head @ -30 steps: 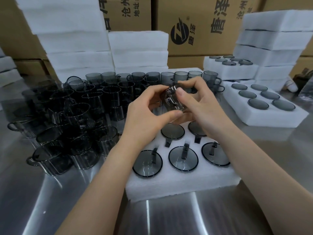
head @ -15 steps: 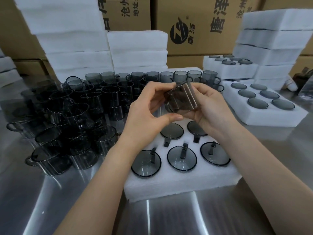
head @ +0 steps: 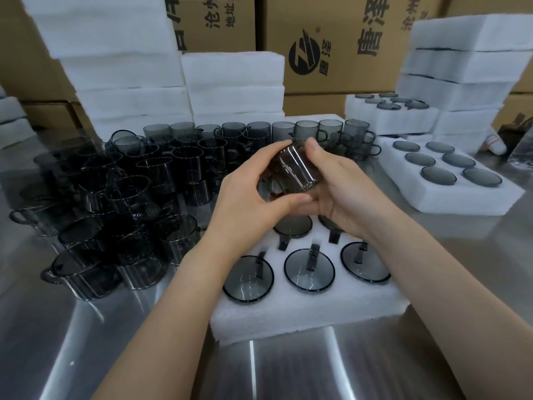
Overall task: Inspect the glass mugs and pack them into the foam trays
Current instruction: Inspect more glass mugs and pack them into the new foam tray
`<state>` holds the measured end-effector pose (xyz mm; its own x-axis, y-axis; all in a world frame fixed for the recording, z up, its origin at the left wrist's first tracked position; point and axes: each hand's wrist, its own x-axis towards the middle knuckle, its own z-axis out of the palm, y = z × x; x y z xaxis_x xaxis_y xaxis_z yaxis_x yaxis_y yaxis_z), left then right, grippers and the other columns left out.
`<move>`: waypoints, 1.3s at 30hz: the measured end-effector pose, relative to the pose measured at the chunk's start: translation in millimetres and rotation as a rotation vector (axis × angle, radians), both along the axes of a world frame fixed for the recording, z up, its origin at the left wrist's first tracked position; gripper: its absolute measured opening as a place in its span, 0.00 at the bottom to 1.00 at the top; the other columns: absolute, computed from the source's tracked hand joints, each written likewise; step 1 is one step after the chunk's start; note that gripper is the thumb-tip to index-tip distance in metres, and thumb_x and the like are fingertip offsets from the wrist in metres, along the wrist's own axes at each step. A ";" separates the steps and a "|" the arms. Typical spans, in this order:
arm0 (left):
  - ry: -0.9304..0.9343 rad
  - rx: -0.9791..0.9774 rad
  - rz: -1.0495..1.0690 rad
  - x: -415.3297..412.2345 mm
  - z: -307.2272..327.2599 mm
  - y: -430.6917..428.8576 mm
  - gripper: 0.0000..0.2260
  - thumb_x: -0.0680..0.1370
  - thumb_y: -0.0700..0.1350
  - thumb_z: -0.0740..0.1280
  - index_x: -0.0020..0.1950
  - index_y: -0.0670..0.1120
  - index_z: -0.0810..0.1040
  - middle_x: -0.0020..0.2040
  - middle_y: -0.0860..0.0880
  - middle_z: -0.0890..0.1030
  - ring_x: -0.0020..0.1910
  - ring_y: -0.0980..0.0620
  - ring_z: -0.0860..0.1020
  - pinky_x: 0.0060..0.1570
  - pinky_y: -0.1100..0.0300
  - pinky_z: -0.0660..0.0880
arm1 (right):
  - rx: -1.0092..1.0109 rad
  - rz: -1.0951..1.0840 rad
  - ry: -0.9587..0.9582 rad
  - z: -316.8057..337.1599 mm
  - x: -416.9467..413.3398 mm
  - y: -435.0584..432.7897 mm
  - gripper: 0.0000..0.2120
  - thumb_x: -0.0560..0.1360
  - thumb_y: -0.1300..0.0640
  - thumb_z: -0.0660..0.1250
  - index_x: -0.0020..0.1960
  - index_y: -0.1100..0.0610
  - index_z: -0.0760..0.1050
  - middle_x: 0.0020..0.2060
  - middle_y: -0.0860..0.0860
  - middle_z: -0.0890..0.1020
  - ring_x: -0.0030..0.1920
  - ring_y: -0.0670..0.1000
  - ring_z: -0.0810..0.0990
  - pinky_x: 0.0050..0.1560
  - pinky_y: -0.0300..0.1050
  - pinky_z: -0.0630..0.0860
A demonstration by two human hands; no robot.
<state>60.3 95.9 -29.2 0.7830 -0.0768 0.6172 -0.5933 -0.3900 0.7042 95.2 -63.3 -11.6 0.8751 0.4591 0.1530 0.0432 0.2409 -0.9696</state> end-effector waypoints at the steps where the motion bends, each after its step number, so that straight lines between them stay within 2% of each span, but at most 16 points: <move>1: -0.007 -0.007 -0.010 -0.1 0.1 0.1 0.29 0.67 0.47 0.77 0.67 0.54 0.74 0.60 0.60 0.79 0.62 0.60 0.76 0.65 0.54 0.73 | 0.005 -0.012 0.000 0.4 -0.3 0.7 0.21 0.80 0.43 0.60 0.58 0.60 0.79 0.51 0.62 0.84 0.50 0.60 0.85 0.43 0.52 0.82; 5: -0.024 -0.026 -0.062 0.7 -0.7 1.3 0.29 0.67 0.39 0.77 0.66 0.51 0.74 0.60 0.58 0.79 0.63 0.55 0.77 0.65 0.51 0.74 | 0.072 -0.049 0.047 4.8 -1.0 1.0 0.20 0.78 0.44 0.60 0.59 0.57 0.79 0.52 0.60 0.85 0.48 0.59 0.85 0.36 0.48 0.82; 8: -0.036 -0.030 -0.094 0.1 -2.6 1.4 0.29 0.67 0.37 0.77 0.66 0.50 0.73 0.60 0.57 0.79 0.63 0.54 0.77 0.65 0.53 0.73 | 0.101 -0.055 0.077 6.1 -0.6 -0.3 0.19 0.79 0.46 0.59 0.62 0.55 0.79 0.52 0.59 0.84 0.49 0.61 0.84 0.32 0.47 0.81; 10: -0.032 -0.042 -0.126 -0.7 -3.1 1.6 0.29 0.67 0.36 0.77 0.65 0.49 0.73 0.63 0.57 0.78 0.65 0.56 0.76 0.66 0.55 0.72 | 0.103 -0.047 0.094 5.6 0.0 -1.4 0.19 0.79 0.47 0.60 0.61 0.57 0.79 0.53 0.61 0.84 0.49 0.63 0.84 0.31 0.48 0.81; 14: -0.050 -0.043 -0.170 -1.2 -3.3 2.1 0.30 0.68 0.33 0.76 0.65 0.52 0.71 0.69 0.52 0.75 0.72 0.55 0.70 0.71 0.52 0.68 | 0.126 0.027 0.187 3.0 3.4 -2.7 0.23 0.79 0.46 0.60 0.62 0.64 0.75 0.54 0.65 0.82 0.48 0.63 0.84 0.31 0.47 0.81; 17: -0.037 -0.073 -0.195 -2.0 -3.4 0.9 0.30 0.68 0.32 0.74 0.61 0.58 0.70 0.71 0.53 0.72 0.74 0.57 0.65 0.69 0.63 0.67 | 0.151 0.265 0.310 2.0 4.8 -3.6 0.29 0.75 0.40 0.60 0.66 0.59 0.73 0.61 0.61 0.78 0.55 0.59 0.80 0.39 0.46 0.80; 20: 0.027 -0.083 -0.195 -2.6 -2.7 -0.7 0.30 0.67 0.31 0.75 0.60 0.55 0.69 0.71 0.57 0.72 0.70 0.66 0.67 0.60 0.72 0.70 | 0.168 0.451 0.347 1.3 5.0 -7.3 0.29 0.75 0.37 0.61 0.67 0.56 0.72 0.57 0.60 0.80 0.50 0.56 0.82 0.45 0.47 0.79; 22: 0.059 -0.026 -0.182 -1.8 -2.5 -0.8 0.35 0.65 0.35 0.79 0.65 0.55 0.68 0.68 0.58 0.73 0.65 0.70 0.71 0.55 0.73 0.73 | 0.157 0.411 0.285 0.2 5.6 -7.4 0.27 0.74 0.40 0.64 0.65 0.57 0.73 0.56 0.60 0.81 0.52 0.58 0.83 0.47 0.50 0.81; 23: 0.070 0.016 -0.166 -1.2 -2.4 -0.7 0.38 0.64 0.39 0.80 0.68 0.56 0.67 0.68 0.59 0.73 0.64 0.69 0.71 0.55 0.74 0.72 | 0.133 0.343 0.229 -0.7 5.6 -6.6 0.26 0.74 0.41 0.65 0.64 0.58 0.74 0.57 0.60 0.81 0.53 0.59 0.83 0.49 0.52 0.81; 25: 0.086 0.085 -0.126 -0.6 -1.5 -0.8 0.43 0.63 0.49 0.80 0.73 0.58 0.65 0.70 0.58 0.72 0.68 0.67 0.69 0.61 0.74 0.69 | 0.073 0.193 0.100 -2.9 6.3 -4.8 0.23 0.73 0.45 0.67 0.62 0.57 0.77 0.57 0.58 0.82 0.55 0.58 0.83 0.51 0.55 0.81; 28: 0.066 0.113 -0.080 -2.1 0.2 -1.8 0.40 0.66 0.55 0.77 0.75 0.59 0.63 0.75 0.57 0.67 0.72 0.64 0.66 0.69 0.67 0.64 | 0.032 0.101 -0.022 -5.4 7.3 -3.9 0.19 0.72 0.46 0.69 0.59 0.54 0.80 0.54 0.55 0.84 0.56 0.56 0.83 0.58 0.59 0.78; 30: 0.037 0.112 -0.079 -4.0 1.5 -2.8 0.36 0.67 0.54 0.76 0.71 0.66 0.63 0.76 0.58 0.66 0.71 0.65 0.66 0.70 0.66 0.65 | 0.036 0.087 -0.058 -5.5 7.1 -4.0 0.18 0.71 0.47 0.69 0.57 0.53 0.81 0.51 0.55 0.84 0.54 0.55 0.83 0.57 0.58 0.78; 32: 0.027 0.130 -0.092 -4.6 2.1 -3.0 0.36 0.67 0.50 0.78 0.66 0.71 0.62 0.76 0.60 0.65 0.70 0.66 0.67 0.69 0.68 0.65 | 0.066 0.053 -0.042 -5.0 7.3 -4.0 0.15 0.71 0.49 0.70 0.55 0.54 0.82 0.48 0.55 0.85 0.50 0.56 0.84 0.50 0.56 0.82; 36: 0.041 0.179 -0.122 -2.7 -0.1 -1.9 0.39 0.67 0.43 0.79 0.68 0.68 0.64 0.77 0.63 0.61 0.73 0.66 0.63 0.69 0.69 0.63 | 0.087 -0.036 -0.037 -5.1 7.7 -4.0 0.08 0.72 0.53 0.69 0.47 0.55 0.84 0.41 0.54 0.85 0.42 0.53 0.85 0.37 0.49 0.82; 39: 0.056 0.168 -0.125 -2.3 -0.7 -2.1 0.38 0.67 0.45 0.79 0.72 0.61 0.66 0.77 0.64 0.60 0.71 0.68 0.64 0.68 0.71 0.64 | 0.079 -0.079 -0.032 -6.7 9.3 -4.5 0.10 0.79 0.54 0.65 0.48 0.54 0.85 0.43 0.55 0.85 0.44 0.53 0.85 0.37 0.49 0.82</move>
